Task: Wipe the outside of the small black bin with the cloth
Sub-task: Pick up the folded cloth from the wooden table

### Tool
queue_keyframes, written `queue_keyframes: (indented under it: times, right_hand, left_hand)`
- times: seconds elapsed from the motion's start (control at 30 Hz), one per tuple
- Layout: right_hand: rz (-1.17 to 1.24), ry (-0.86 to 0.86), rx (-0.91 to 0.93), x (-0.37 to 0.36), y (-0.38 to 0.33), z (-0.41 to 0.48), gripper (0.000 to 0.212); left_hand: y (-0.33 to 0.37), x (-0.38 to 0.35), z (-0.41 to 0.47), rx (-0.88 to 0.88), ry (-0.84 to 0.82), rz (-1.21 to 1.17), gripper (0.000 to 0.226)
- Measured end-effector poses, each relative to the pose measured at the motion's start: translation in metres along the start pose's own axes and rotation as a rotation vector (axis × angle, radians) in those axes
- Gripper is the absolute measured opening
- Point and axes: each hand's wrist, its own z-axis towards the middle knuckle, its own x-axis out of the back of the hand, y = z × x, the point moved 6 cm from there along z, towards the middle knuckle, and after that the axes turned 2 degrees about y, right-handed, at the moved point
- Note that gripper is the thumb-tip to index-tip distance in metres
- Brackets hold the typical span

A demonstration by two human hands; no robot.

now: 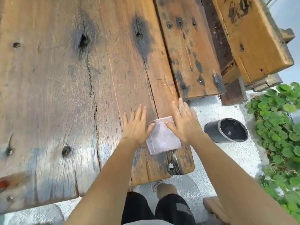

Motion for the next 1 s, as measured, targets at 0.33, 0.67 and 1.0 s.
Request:
queue_keyframes:
  times: [0.33, 0.67, 1.0]
  right_hand:
    - [-0.080, -0.175, 0.142, -0.053, 0.005, 0.026, 0.063]
    - [-0.160, -0.068, 0.185, -0.046, 0.004, 0.046, 0.052]
    - [-0.016, -0.110, 0.076, -0.021, 0.003, 0.042, 0.029]
  left_hand:
    - [0.012, -0.049, 0.015, 0.067, -0.043, -0.145, 0.048]
    - [0.014, -0.052, 0.021, 0.141, -0.030, -0.182, 0.040]
    - [0.006, -0.027, 0.025, 0.116, -0.109, -0.275, 0.021]
